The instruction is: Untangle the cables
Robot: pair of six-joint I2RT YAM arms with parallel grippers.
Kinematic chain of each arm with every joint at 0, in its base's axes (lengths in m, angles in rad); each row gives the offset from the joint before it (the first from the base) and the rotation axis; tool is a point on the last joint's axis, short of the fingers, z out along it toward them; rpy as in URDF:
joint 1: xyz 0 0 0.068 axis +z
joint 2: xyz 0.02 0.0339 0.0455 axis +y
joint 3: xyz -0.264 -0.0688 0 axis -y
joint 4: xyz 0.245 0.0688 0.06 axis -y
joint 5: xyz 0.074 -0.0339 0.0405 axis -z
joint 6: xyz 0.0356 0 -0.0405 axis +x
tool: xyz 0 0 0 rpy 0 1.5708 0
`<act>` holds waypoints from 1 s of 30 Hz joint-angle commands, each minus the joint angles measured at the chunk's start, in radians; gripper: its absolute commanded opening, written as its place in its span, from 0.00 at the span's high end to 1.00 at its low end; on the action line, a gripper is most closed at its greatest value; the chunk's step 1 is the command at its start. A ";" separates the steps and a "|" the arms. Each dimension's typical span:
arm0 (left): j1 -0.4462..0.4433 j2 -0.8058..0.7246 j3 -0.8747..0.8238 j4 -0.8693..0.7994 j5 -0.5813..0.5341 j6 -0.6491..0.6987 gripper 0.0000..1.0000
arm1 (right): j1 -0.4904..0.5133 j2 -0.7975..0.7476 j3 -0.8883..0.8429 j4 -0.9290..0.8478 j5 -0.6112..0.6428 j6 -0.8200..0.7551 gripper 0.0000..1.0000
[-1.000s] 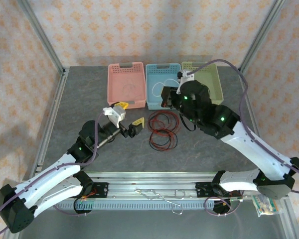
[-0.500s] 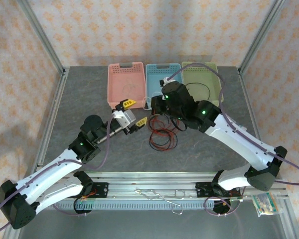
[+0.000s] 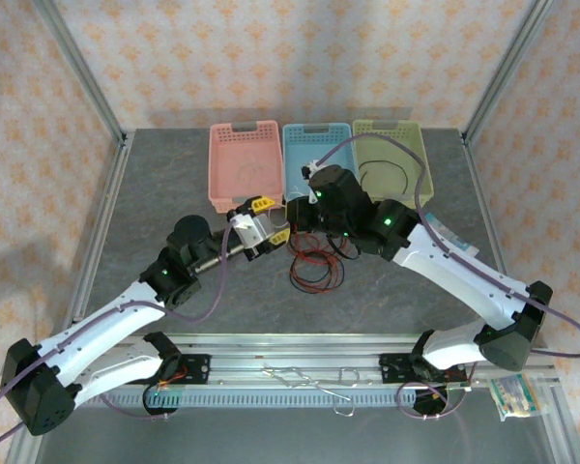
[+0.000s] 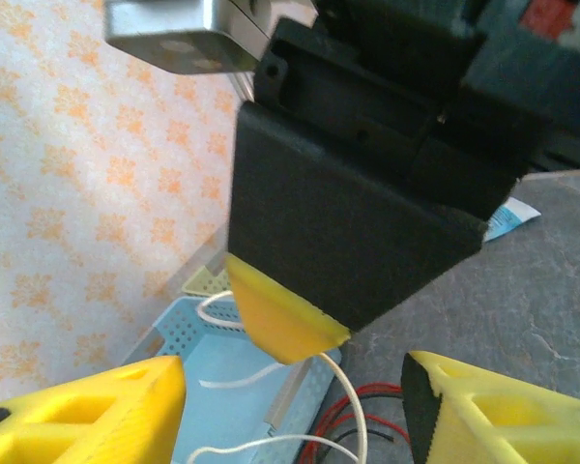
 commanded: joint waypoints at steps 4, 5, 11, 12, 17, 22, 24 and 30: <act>-0.008 0.016 0.040 -0.013 0.036 0.018 0.47 | 0.002 -0.050 -0.018 0.061 -0.042 0.003 1.00; -0.010 0.016 0.038 -0.012 0.035 0.016 0.49 | 0.002 -0.052 -0.018 0.062 -0.040 0.004 1.00; -0.014 0.011 0.029 -0.003 0.007 0.012 0.65 | 0.002 -0.059 -0.015 0.061 -0.041 0.005 1.00; -0.014 0.009 0.026 -0.002 0.002 0.012 0.68 | 0.003 -0.060 -0.015 0.061 -0.038 0.006 1.00; -0.014 0.004 0.022 -0.007 -0.022 0.017 0.68 | 0.002 -0.065 -0.014 0.066 -0.045 0.006 1.00; -0.014 0.000 0.020 -0.009 -0.043 0.018 0.81 | 0.002 -0.072 -0.014 0.071 -0.050 0.007 1.00; -0.014 -0.002 0.020 -0.006 -0.046 0.018 0.86 | 0.003 -0.076 -0.015 0.071 -0.048 0.006 1.00; -0.014 -0.009 0.022 -0.001 -0.047 0.008 1.00 | 0.003 -0.097 -0.027 0.085 -0.034 0.006 1.00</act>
